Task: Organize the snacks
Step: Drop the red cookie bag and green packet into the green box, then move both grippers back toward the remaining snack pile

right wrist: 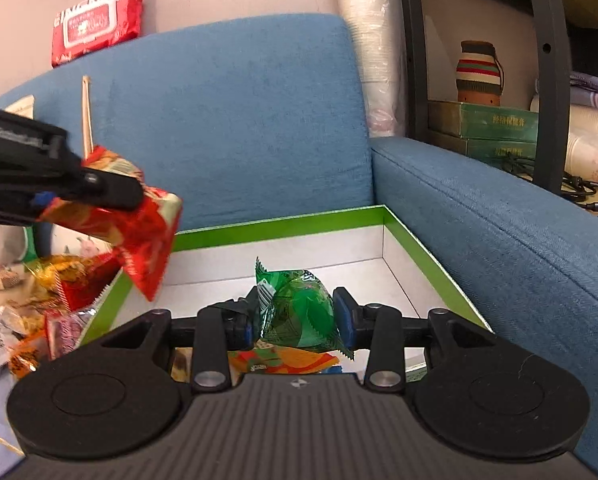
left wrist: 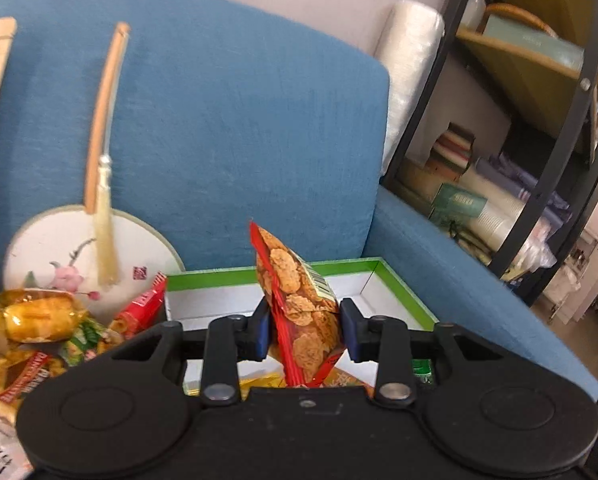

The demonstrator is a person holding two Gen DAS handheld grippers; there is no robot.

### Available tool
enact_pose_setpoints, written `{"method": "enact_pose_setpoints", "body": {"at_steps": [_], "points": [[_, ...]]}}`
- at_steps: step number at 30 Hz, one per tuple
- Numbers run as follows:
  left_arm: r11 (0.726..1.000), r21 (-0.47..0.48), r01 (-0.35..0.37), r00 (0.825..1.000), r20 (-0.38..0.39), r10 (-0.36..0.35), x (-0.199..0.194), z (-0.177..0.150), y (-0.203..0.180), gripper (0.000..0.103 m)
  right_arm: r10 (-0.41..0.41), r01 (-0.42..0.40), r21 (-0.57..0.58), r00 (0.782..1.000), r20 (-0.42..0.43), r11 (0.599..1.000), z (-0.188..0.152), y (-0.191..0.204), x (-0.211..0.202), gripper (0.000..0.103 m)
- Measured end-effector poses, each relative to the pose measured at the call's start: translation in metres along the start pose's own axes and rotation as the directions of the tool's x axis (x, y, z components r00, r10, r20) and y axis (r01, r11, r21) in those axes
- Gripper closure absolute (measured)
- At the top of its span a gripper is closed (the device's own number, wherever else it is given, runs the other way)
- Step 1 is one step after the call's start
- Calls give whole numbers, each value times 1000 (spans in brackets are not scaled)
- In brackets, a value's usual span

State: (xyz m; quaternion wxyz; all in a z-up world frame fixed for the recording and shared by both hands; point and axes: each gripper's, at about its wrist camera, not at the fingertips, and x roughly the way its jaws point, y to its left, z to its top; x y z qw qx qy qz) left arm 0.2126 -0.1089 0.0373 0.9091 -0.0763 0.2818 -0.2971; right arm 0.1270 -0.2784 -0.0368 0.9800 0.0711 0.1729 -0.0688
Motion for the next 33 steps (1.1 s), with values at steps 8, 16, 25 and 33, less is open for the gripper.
{"method": "enact_pose_setpoints", "body": {"at_steps": [8,16,25,33], "points": [[993,-8,-119,991,52,119,5,-12,2,0,-48,49,-43,999,21,998,-7,9,1,0],[986,12,-163,983,82,162,-19,-7,8,0,-10,17,-98,998,67,995,-4,22,-13,0],[982,-31,-188,980,56,190,-54,-22,24,0,130,-125,-72,989,64,989,-6,40,-36,0],[961,-129,-243,969,2,245,-105,-76,78,0,321,-326,-120,945,-56,938,-18,88,-43,0]]}}
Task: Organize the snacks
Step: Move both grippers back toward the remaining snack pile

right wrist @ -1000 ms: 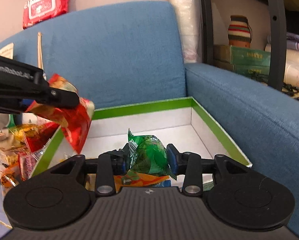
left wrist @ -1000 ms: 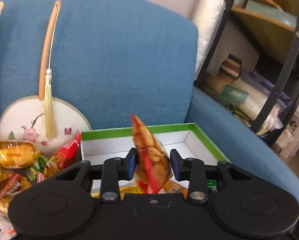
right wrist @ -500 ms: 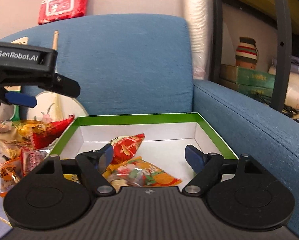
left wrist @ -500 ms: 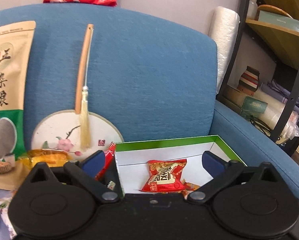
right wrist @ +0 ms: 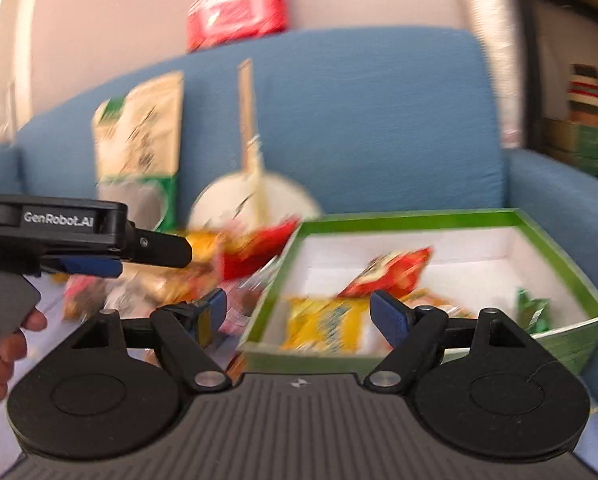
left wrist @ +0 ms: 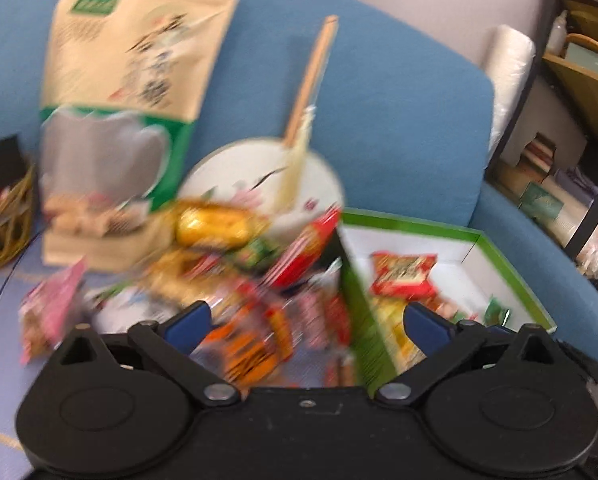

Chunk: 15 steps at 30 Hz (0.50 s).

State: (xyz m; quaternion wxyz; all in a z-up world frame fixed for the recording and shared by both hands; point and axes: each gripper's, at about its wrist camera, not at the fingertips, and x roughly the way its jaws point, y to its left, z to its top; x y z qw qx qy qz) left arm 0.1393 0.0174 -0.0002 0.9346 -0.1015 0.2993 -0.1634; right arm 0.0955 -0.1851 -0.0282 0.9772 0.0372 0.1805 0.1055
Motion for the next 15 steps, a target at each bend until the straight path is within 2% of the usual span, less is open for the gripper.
{"method": "enact_pose_setpoints", "body": {"at_steps": [4,6,11,15], "points": [[999,5,-32,999,-39,32,-5,-17,19,0,101,-103,-17,991,-92,995,-7,21,11,0],[1000,-7,-22,998,-63,21,-4,-21,25,0,132,-136,-26,984,-123,990,-11,28,14,0],[1000,-25,14,996,-90,-16,11,-23,23,0,109,-121,-56,977,-183,991,-18,30,19,4],[999,-40,-32,996,-80,28,34,-20,22,0,92,-102,-38,973,-210,994,-21,24,25,12]]}}
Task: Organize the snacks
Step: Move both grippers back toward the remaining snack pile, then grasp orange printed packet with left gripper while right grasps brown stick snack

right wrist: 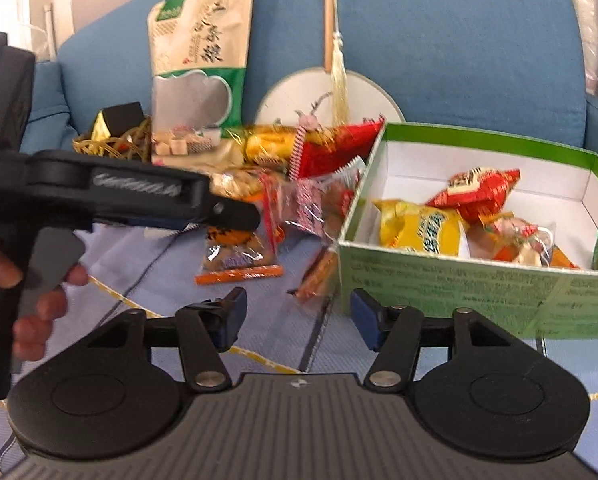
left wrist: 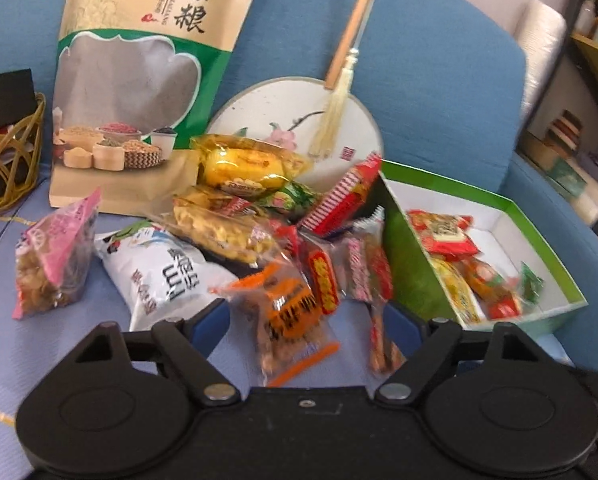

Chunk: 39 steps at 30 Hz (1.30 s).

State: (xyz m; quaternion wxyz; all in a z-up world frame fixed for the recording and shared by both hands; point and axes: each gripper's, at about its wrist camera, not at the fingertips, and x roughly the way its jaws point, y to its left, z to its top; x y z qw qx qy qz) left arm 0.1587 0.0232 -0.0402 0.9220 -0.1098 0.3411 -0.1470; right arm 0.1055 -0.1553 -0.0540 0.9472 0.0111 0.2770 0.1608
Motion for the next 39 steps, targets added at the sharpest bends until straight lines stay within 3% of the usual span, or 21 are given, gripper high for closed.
{"method": "enact_pose_setpoints", "body": {"at_steps": [2,6,11,15,16,19,20,23,28,30,32,33,34,39], "points": [[1000,-22,-8,1000,-10,8,11,2,2,0,-4,4,12,1000,-9,1000,-2,-3,2,18],[999,-32,-14,998,-61,12,28,-1,9,47,4,-2,56,1000,-27,998,-3,-7,11,24],[999,-45,17,998,-57,-20,18,-13,17,49,21,-16,133,999,-38,991,0,-9,26,29],[999,-1,40,996,-74,-40,1,-23,13,50,42,-34,204,998,-37,978,0,-9,33,28],[999,-8,33,997,-66,-34,-5,-25,14,44,35,-28,185,999,-37,982,0,-7,34,27],[998,-43,44,996,-76,-47,-16,-29,22,43,-6,12,159,999,-37,987,2,-2,38,34],[998,-42,41,996,-78,-44,-19,-29,23,43,-18,24,164,999,-42,986,1,-3,40,49],[999,-27,25,997,-73,-27,-28,-31,24,43,-14,23,155,998,-60,988,2,-5,39,50],[1000,6,9,997,-76,-9,-40,-31,30,41,122,-118,34,977,-173,992,-3,13,17,49],[1000,25,1,996,-85,1,-43,-34,33,38,109,-116,-29,978,-176,993,-9,20,9,47],[999,31,-8,997,-75,10,-45,-38,34,22,78,-85,-48,986,-146,995,-7,24,9,34],[999,31,-23,997,-69,25,-46,-38,34,5,74,-80,-40,988,-134,996,-6,25,11,32],[999,31,-37,997,-63,39,-46,-39,34,0,84,-89,-33,988,-131,996,-4,25,12,29],[1000,3,-30,997,-68,30,-40,-37,35,0,71,-72,-7,993,-97,997,-4,26,16,18]]}}
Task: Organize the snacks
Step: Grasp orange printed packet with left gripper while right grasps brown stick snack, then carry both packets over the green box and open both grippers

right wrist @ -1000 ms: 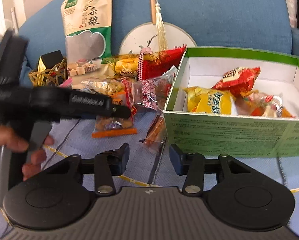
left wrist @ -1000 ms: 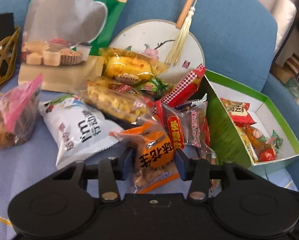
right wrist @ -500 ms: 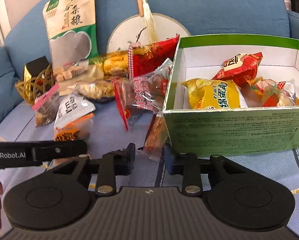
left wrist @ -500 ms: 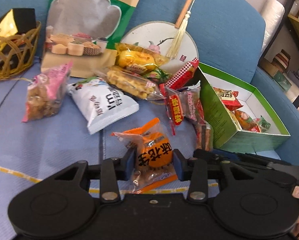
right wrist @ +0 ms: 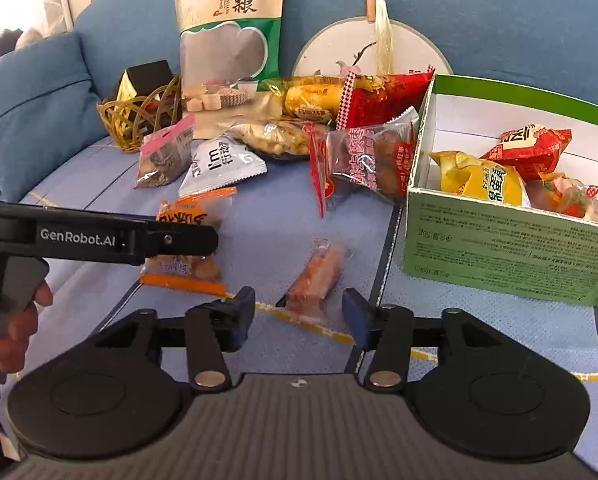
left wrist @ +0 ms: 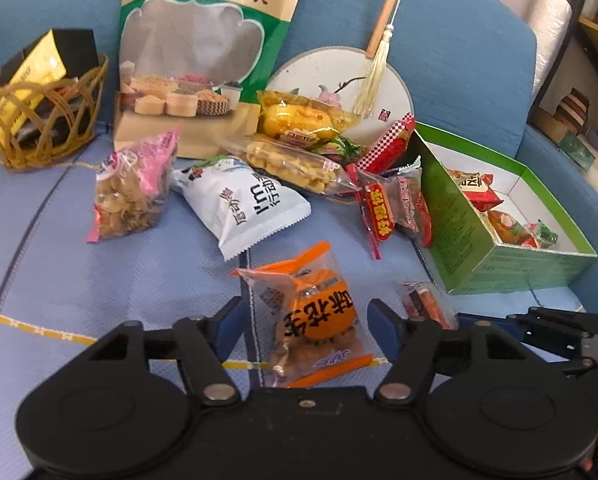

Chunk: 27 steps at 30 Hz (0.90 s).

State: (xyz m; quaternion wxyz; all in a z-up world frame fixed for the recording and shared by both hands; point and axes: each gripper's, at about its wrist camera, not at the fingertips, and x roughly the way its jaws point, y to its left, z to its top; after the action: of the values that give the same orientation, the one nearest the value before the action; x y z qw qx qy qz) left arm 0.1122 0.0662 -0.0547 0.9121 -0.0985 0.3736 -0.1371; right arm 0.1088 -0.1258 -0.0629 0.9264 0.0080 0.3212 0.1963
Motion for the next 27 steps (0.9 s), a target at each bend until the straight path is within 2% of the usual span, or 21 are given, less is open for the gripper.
{"method": "enact_pose_setpoints", "body": {"at_steps": [3,5,6,7,8,9,12,14,19,22,27], "points": [[999,-22,30,999,-17,-30,3,1,1,12,-16,16,19,1000,26,1000,3,0,4,12],[1000,-14,25,999,-23,-26,5,0,-2,15,-29,29,20,999,32,999,5,-1,10,13],[1000,-8,20,999,-26,-20,7,-1,-2,21,-34,34,18,999,20,999,5,-1,13,17],[1000,-7,19,999,-27,-19,8,-1,-2,23,-30,30,18,1000,-3,999,4,-3,16,47],[1000,-9,22,999,-26,-22,9,-1,-2,25,-27,27,18,1000,-9,999,3,-4,16,62],[1000,-11,21,999,-26,-21,9,0,-2,35,-24,24,11,1000,-2,1000,3,-4,13,65],[999,-14,40,999,-19,-40,5,4,-5,39,-1,0,13,998,55,1000,8,-6,-2,67],[999,3,47,999,2,-47,0,9,-12,39,-13,12,7,994,109,1000,12,-8,-14,67],[993,45,107,993,46,-109,-8,35,-40,39,-44,32,53,968,248,998,21,-32,-43,67],[985,71,155,985,62,-160,-6,54,-61,39,-124,98,99,943,308,990,25,-53,-58,67],[968,142,204,974,73,-216,10,81,-105,39,-289,226,218,898,332,950,27,-96,-74,67]]}}
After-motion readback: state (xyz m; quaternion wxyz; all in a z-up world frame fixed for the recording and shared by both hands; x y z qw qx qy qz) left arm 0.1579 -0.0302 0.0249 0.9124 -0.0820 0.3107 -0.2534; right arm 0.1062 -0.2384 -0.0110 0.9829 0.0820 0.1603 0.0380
